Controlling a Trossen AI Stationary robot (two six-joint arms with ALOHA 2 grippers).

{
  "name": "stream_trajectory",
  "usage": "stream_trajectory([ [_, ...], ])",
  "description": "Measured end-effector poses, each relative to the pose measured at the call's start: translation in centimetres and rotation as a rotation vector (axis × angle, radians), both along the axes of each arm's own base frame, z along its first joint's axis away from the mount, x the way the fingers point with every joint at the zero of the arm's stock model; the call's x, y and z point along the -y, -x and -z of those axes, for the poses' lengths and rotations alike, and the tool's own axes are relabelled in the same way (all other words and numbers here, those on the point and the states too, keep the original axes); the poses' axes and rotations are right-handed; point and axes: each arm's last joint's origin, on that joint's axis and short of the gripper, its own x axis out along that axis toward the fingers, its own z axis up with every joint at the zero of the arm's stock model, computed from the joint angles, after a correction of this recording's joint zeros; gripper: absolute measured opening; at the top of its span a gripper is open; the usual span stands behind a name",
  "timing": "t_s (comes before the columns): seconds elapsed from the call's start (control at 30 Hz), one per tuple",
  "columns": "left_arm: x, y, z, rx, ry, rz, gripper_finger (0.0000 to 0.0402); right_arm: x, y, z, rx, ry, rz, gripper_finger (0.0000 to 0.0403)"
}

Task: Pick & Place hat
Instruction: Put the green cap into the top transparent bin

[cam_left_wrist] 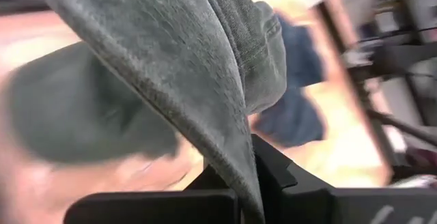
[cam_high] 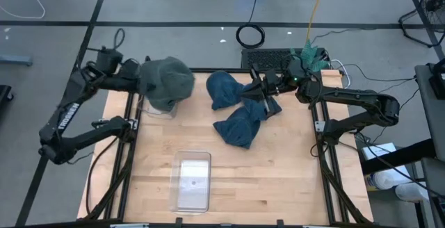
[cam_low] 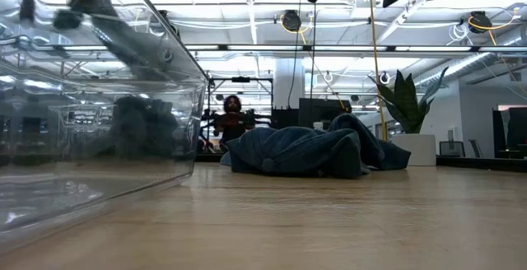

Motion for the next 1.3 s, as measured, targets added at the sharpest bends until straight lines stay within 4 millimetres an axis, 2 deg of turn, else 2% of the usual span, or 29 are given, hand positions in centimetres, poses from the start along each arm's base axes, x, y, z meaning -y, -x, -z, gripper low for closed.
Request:
stream_trajectory([
  [0.17,0.5,1.4,-2.7,-0.254,0.003,-0.176,0.0009,0.0,0.0,0.1,-0.003,0.022,0.004,0.0],
  [0.3,-0.3,1.1,-2.8,-0.329,0.026,-0.208,0.0009,0.0,0.0,0.1,-0.003,0.024,0.004,0.0],
  [0.63,-3.1,-1.0,-1.9,-0.275,0.085,-0.051,0.0009,0.0,-0.1,0.4,-0.024,0.016,0.004,0.0],
  [0.87,-2.6,-1.1,-2.4,-0.22,0.125,0.048,0.0009,0.0,-0.1,0.4,-0.031,0.014,0.004,0.0],
  [1.1,-1.9,-0.1,-2.5,-0.386,0.155,-0.074,0.0009,0.0,-0.1,0.4,-0.033,0.013,0.004,0.0],
  [1.3,-2.4,-0.4,-1.7,-0.383,0.174,-0.045,0.0009,0.0,-0.1,0.5,-0.038,0.011,0.004,0.0],
])
